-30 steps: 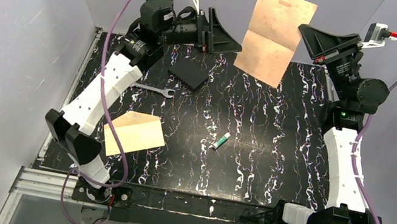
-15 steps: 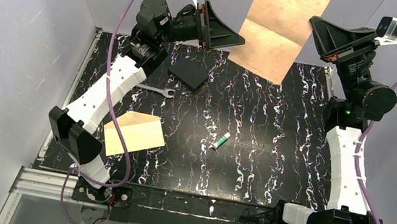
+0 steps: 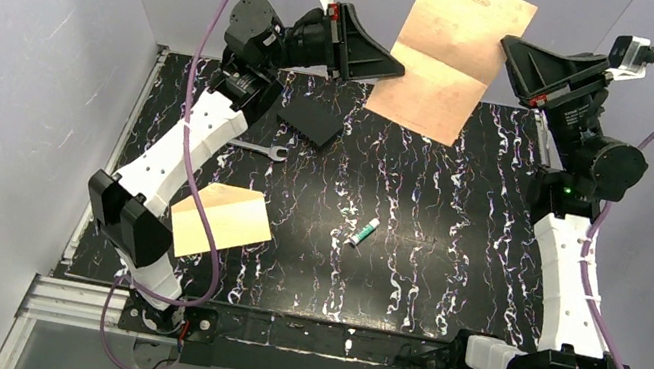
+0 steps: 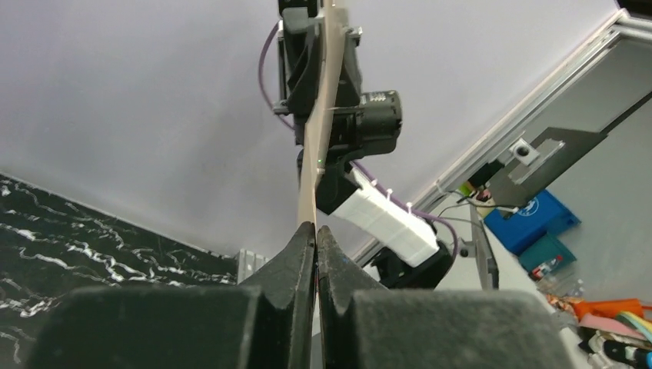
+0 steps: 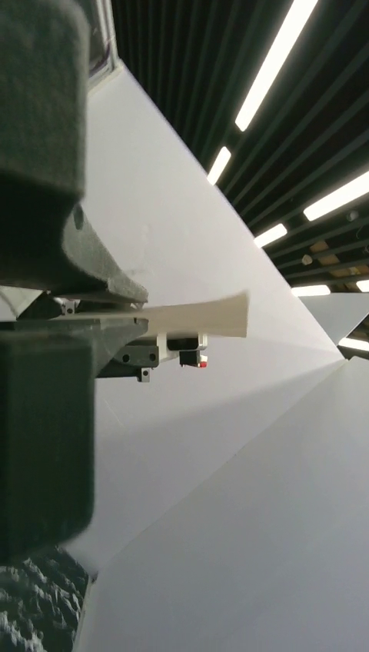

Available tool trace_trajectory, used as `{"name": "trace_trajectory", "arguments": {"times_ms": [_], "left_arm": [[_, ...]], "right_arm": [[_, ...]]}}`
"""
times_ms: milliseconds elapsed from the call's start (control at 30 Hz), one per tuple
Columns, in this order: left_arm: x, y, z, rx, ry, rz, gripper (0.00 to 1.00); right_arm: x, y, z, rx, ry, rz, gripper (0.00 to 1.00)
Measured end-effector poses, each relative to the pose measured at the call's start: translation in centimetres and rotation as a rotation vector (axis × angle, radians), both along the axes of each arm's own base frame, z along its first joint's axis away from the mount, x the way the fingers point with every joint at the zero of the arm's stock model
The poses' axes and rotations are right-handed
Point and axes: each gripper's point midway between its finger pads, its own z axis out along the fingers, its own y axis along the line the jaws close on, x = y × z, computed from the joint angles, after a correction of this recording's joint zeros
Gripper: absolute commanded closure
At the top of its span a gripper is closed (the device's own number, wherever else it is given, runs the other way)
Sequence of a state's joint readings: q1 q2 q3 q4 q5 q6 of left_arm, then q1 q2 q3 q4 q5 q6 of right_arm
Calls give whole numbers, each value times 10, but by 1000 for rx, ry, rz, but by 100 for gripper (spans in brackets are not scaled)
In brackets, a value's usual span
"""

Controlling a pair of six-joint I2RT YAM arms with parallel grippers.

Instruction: Place the letter into the envelope and seal it

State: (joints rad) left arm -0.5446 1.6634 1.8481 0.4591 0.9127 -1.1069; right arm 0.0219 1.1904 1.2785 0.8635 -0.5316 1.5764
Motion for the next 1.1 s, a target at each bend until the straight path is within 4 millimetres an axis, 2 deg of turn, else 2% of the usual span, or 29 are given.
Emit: {"name": "trace_trajectory", "arguments": {"times_ms": [33, 67, 100, 167, 267, 367, 467, 500, 567, 633, 700, 767, 867, 967, 1100], "left_arm": [[1, 0, -2, 3, -8, 1, 100], [4, 1, -8, 11, -22, 8, 100], [7, 1, -12, 20, -28, 16, 100], [19, 5, -24, 43, -43, 49, 100], [44, 18, -39, 82, -43, 124, 100], [61, 31, -44, 101, -54, 181, 100], [67, 34, -48, 119, -69, 202, 100], [68, 33, -50, 126, -77, 203, 100], [69, 33, -54, 141, -101, 209, 100], [71, 32, -59, 155, -133, 218, 100], [71, 33, -69, 175, -162, 228, 100], [71, 34, -79, 198, -172, 230, 100], [66, 33, -87, 223, -176, 196, 100], [53, 33, -90, 230, -161, 120, 100], [30, 34, -95, 241, -125, -8, 100]], "right_arm": [[0, 1, -1, -12, -7, -4, 32], [-2, 2, -2, -32, -20, -11, 19], [-4, 4, -3, -55, -38, -21, 11], [-12, 7, -4, -106, -85, -39, 5], [-33, 14, -3, -202, -180, -45, 4], [-57, 22, 5, -293, -287, -18, 4], [-71, 27, 7, -361, -348, -19, 6], [-71, 28, 6, -374, -352, -32, 9], [-64, 25, 4, -395, -320, -81, 15], [-47, 18, 3, -400, -233, -154, 18], [-29, 13, -3, -408, -151, -197, 14], [-12, 11, -15, -429, -81, -221, 6], [8, 13, -48, -495, -13, -212, 3], [10, 22, -77, -578, -27, -157, 5], [-9, 44, -93, -661, -117, -23, 7]]}}
